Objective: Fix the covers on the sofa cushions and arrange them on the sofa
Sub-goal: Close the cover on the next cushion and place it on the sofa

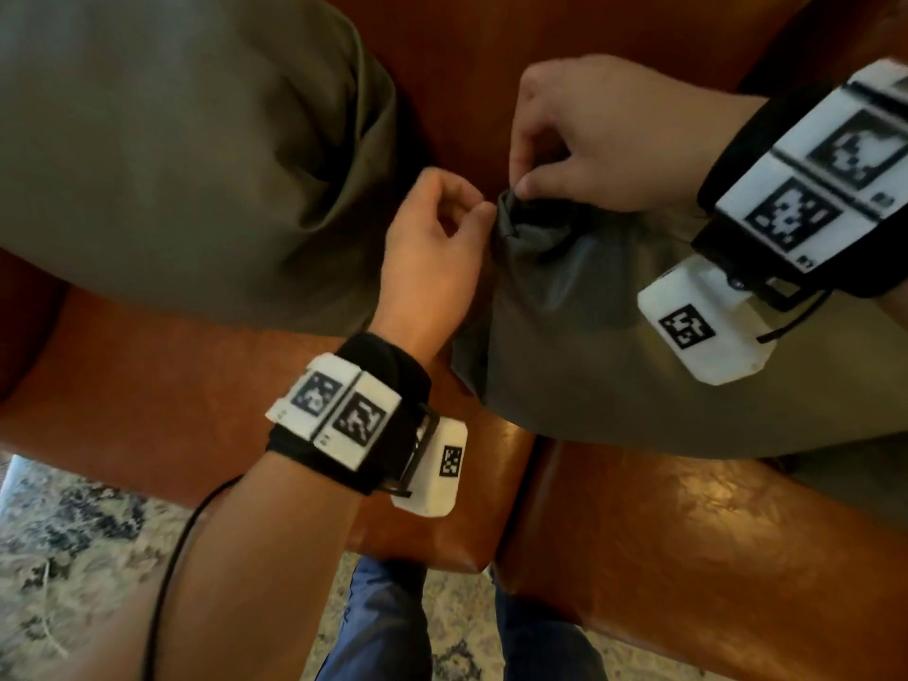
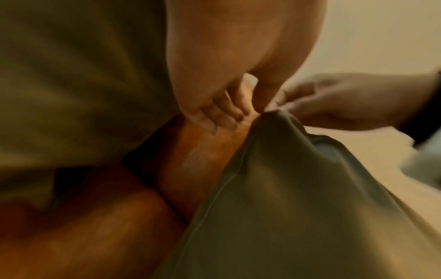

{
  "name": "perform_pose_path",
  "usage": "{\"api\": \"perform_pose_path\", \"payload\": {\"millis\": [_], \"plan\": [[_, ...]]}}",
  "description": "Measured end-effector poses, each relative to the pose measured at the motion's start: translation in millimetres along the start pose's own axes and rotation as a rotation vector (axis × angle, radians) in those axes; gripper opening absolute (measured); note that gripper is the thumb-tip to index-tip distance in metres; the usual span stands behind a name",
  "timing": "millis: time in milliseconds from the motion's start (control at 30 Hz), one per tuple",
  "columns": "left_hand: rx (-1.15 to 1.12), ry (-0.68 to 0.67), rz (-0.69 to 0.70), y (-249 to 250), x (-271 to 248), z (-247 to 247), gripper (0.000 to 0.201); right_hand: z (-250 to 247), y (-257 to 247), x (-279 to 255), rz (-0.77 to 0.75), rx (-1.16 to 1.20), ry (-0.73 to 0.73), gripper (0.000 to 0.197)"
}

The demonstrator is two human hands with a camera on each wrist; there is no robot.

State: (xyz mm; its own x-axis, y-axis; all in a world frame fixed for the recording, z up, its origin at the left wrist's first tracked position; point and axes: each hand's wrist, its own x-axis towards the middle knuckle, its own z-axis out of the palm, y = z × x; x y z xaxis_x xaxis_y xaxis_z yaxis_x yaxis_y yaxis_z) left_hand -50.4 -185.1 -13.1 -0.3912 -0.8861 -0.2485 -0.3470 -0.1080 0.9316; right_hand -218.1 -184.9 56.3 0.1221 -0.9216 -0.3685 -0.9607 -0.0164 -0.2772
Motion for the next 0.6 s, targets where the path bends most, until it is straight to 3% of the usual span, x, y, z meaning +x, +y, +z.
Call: {"api": "perform_pose_path", "payload": {"millis": [67, 133, 267, 333, 433, 600], "plan": [[0.136, 0.087, 0.249, 9, -11, -1, 0.006, -4, -1, 1, 0.101, 0.114, -0.027, 0.009], [0.248, 0.076, 0.339, 13, -19, 3, 0.016, -8, -1, 0, 0.205, 0.265, -0.098, 0.010], [0.533, 0.111, 0.235, 22, -23, 17, 0.029, -12, -6, 3, 0.364, 0.351, -0.187, 0.009], [0.630, 0.124, 0.208, 26, -22, 21, 0.031, -13, -11, 6, 0.438, 0.319, -0.206, 0.018], [0.697, 0.118, 0.181, 26, -22, 20, 0.036, -18, -15, 12, 0.534, 0.309, -0.234, 0.035], [0.812, 0.142, 0.144, 23, -26, 21, 0.045, -19, -21, 18, 0.636, 0.482, -0.353, 0.034]]}}
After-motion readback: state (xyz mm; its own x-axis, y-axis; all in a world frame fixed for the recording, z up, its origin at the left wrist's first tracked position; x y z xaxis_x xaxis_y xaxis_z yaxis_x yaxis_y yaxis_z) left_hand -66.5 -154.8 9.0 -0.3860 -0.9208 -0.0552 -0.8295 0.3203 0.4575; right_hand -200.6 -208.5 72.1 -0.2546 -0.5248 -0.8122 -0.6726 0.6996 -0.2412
